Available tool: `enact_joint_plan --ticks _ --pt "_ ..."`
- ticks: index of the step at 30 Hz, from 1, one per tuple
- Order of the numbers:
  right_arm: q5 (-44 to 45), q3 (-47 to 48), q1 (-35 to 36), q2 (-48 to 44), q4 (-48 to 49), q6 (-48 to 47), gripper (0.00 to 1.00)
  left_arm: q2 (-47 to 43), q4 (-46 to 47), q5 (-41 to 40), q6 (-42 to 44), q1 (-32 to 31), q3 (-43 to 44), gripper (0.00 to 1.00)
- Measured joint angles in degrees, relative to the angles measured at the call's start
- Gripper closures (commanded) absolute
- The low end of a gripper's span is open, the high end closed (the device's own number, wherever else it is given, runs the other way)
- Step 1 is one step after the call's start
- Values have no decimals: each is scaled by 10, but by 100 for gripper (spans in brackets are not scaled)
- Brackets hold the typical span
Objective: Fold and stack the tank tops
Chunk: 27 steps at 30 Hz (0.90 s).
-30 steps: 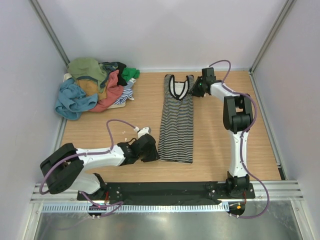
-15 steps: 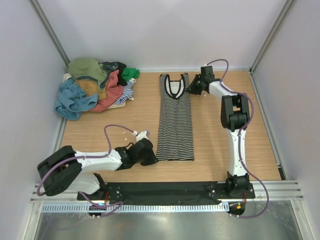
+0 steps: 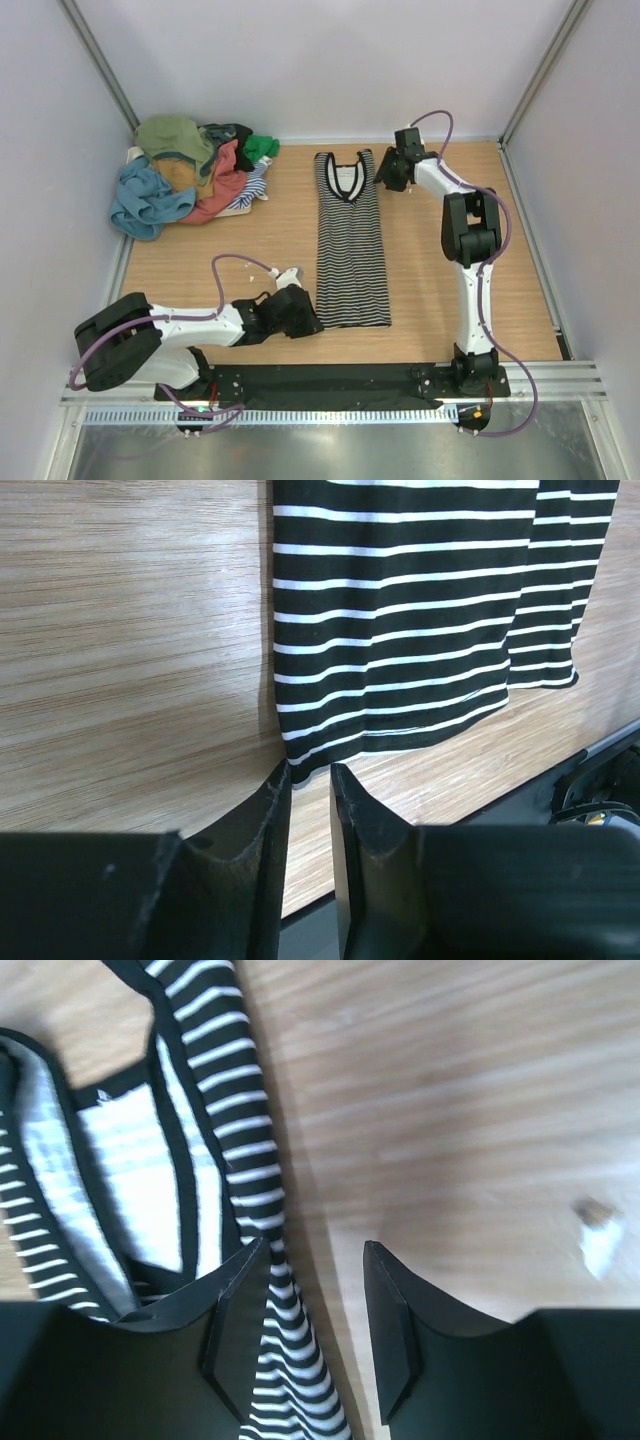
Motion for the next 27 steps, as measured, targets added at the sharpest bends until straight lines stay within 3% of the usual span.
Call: enact_joint_plan --ticks 4,8,13,27 --pt "73 16 27 -18 -47 -35 59 0 -3 -2 0 0 0 85" --pt "92 42 64 -20 -59 -56 59 0 -5 -2 0 0 -1 92" --pt "61 63 104 -19 -61 -70 58 1 -8 -1 0 0 -1 100" --pt "-31 187 129 84 -36 -61 58 -4 9 1 -1 0 -14 100"
